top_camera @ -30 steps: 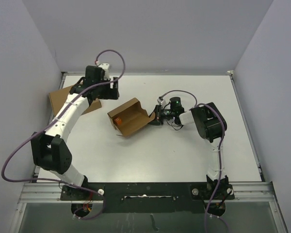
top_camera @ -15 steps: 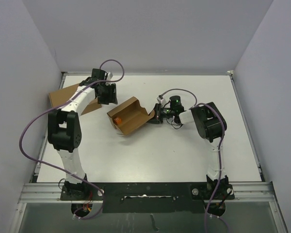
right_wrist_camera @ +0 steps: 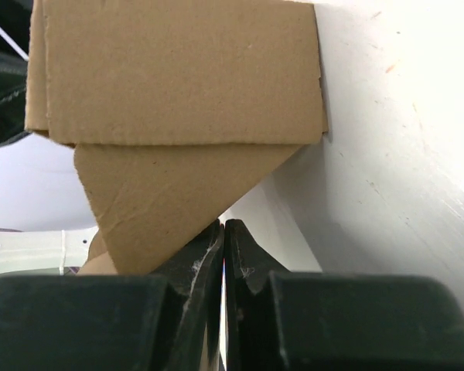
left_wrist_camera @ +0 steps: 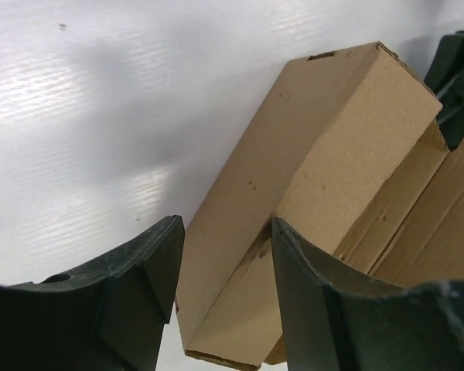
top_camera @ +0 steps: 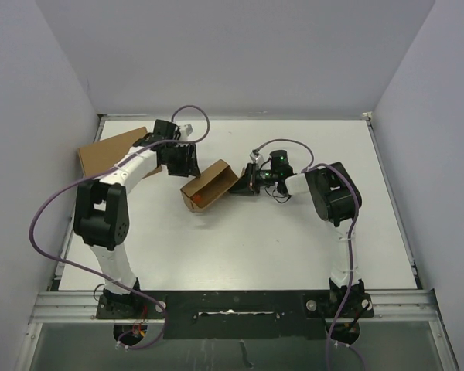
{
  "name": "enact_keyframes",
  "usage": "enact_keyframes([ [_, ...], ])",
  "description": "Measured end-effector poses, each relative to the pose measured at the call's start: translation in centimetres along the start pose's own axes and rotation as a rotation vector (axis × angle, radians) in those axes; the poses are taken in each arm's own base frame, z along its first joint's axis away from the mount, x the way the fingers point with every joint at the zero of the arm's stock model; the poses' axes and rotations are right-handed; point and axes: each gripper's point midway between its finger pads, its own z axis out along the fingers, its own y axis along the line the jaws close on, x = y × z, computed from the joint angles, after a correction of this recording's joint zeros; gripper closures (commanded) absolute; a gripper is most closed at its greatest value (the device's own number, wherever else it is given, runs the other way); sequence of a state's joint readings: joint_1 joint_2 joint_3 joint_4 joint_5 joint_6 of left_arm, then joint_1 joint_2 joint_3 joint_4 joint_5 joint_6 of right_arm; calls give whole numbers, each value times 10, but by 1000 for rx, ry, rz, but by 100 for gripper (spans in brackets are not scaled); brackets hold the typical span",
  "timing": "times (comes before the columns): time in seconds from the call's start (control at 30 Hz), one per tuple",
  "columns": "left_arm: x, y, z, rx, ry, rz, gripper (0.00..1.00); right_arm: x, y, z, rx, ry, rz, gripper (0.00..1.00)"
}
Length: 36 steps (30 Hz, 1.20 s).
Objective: Fold the paper box
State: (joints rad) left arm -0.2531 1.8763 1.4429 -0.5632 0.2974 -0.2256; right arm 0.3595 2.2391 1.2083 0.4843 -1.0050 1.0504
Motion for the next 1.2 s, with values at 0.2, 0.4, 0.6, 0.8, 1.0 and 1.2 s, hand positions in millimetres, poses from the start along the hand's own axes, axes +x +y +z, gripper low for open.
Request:
enact_keyframes([
  [0.2,16,-18,-1,39,11,24,53,2,-10,-5,31,7,4,100],
  [0.4,33,-39,-2,66,30,46,53,2,-24,-11,83,18,-5,100],
  [0.6,52,-69,-2,86,54,95,53,3,-34,-22,156,50,-49,99],
  [0.8,67,-94,0,98,66,119,52,5,-35,-41,254,71,-129,99],
  [1.0,71,-96,1,95,57,80,51,13,-37,-56,347,104,-196,99],
  [1.2,71,-95,1,100,28,39,51,16,-29,-69,406,121,-274,99],
])
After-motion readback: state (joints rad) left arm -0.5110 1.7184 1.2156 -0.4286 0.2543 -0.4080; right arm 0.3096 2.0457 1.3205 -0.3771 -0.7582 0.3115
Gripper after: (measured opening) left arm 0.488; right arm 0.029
